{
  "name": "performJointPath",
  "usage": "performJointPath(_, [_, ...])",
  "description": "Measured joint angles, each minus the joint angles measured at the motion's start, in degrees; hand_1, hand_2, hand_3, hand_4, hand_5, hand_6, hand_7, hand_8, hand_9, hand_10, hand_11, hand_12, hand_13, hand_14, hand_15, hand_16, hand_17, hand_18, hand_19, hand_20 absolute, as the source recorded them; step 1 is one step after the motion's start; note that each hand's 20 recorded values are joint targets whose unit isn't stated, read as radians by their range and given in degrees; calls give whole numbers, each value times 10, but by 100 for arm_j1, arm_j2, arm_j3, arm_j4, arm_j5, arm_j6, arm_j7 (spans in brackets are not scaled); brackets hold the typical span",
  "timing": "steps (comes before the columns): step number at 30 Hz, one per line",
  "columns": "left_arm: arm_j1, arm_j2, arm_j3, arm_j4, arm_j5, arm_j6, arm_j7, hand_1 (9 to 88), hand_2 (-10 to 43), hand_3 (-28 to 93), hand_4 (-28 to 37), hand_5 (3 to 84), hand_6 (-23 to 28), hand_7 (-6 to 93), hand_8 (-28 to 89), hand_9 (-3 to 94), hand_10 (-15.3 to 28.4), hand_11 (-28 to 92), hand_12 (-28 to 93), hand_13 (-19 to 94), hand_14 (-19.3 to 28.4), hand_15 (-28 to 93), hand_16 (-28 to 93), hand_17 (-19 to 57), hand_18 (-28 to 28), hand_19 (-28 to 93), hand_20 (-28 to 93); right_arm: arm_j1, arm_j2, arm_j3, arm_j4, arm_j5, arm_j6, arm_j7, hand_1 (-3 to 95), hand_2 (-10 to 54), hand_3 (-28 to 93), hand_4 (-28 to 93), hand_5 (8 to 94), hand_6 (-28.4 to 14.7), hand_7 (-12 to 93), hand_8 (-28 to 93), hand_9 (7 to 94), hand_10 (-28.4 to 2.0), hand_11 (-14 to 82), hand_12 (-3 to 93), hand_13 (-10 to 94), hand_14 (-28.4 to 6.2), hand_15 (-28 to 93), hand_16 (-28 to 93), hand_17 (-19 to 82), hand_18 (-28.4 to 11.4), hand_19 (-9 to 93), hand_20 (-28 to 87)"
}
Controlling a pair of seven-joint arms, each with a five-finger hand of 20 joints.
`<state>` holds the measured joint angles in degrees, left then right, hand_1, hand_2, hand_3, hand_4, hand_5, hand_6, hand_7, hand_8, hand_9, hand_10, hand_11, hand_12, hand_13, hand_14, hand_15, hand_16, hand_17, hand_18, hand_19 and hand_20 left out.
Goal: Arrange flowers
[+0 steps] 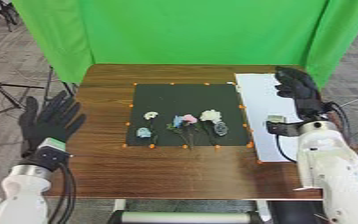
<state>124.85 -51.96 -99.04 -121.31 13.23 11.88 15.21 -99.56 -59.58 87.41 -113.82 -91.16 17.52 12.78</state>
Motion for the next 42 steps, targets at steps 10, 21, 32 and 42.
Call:
performJointPath(10, [270, -12, -366, -98, 7, -4, 185, 219, 128, 652, -283, 282, 47, 82, -93, 222, 115, 121, 84, 115, 93, 173, -62, -61, 111, 215, 84, -632, -459, 838, -85, 2693, -1982, -1222, 93, 88, 787, -251, 399, -38, 105, -100, 353, -138, 39, 99, 265, -147, 151, 133, 130, -183, 338, 176])
performJointPath(21, [676, -123, -569, -215, -13, -8, 471, 217, 143, 631, -283, 294, 47, 87, -93, 226, 116, 128, 83, 118, 96, 180, -57, -61, 110, 214, 87, -715, -589, 868, -239, 2852, -2071, -1301, 98, 86, 786, -251, 399, -35, 111, -104, 356, -127, 39, 100, 272, -146, 137, 146, 131, -184, 327, 187])
performJointPath(32, [730, -173, -676, -270, -13, -19, 528, 219, 138, 640, -283, 300, 48, 90, -92, 228, 117, 130, 83, 120, 98, 186, -58, -60, 110, 214, 88, -823, -646, 951, -296, 2921, -2097, -1282, 99, 86, 784, -249, 407, -33, 116, -106, 362, -123, 38, 100, 279, -148, 134, 153, 132, -186, 324, 189])
performJointPath(42, [750, -193, -859, -306, -107, 23, 525, 217, 134, 651, -283, 310, 52, 93, -92, 237, 123, 134, 83, 132, 102, 200, -59, -62, 112, 225, 89, -832, -701, 953, -395, 3057, -2220, -1208, 99, 85, 784, -248, 411, -33, 116, -106, 363, -124, 37, 101, 278, -152, 132, 157, 131, -187, 325, 191])
